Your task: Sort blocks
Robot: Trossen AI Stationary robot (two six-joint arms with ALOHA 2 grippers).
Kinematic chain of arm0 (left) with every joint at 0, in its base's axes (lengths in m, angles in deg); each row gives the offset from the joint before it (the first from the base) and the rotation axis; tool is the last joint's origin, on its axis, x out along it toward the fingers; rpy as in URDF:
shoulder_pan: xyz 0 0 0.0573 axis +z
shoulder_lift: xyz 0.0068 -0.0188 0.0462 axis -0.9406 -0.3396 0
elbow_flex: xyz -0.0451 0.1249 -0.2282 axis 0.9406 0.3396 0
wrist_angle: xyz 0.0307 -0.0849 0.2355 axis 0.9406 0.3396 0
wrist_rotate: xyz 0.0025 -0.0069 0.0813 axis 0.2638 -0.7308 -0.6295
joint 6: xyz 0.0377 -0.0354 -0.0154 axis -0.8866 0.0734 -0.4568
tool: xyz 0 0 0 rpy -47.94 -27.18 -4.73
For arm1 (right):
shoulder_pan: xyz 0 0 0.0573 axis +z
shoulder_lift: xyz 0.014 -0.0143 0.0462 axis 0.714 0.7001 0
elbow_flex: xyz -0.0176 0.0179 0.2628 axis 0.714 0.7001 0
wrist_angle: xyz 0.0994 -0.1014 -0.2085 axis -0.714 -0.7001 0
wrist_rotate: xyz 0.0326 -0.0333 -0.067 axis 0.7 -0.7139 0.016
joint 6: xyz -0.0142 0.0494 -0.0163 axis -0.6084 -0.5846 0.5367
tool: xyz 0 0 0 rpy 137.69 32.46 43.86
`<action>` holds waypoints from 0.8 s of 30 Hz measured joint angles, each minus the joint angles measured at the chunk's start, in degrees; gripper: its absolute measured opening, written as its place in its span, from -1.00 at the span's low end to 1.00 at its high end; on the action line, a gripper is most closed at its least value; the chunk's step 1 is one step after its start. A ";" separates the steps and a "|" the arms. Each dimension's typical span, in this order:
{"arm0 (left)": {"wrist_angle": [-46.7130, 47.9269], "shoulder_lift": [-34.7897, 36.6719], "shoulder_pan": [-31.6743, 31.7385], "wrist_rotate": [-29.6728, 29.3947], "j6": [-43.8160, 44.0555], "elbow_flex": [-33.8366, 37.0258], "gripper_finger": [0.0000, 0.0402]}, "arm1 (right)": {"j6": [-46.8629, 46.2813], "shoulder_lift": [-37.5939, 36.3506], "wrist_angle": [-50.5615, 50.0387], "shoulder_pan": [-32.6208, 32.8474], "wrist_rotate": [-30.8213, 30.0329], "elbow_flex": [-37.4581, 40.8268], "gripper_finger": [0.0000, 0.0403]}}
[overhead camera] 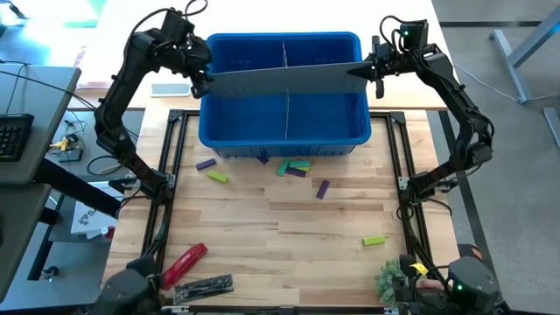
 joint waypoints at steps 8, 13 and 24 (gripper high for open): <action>0.02 -3.07 -0.04 -3.17 -1.49 0.02 -0.25 | 0.00 -0.02 -0.68 0.00 0.04 0.00 -1.00; 0.39 -3.58 -0.12 -1.79 -3.84 0.04 -0.72 | 0.36 -0.02 -0.77 0.00 0.15 0.00 -1.00; 0.00 -0.12 -1.90 1.05 -5.22 -3.02 -1.00 | -0.67 -0.07 3.54 0.68 1.39 0.00 -1.00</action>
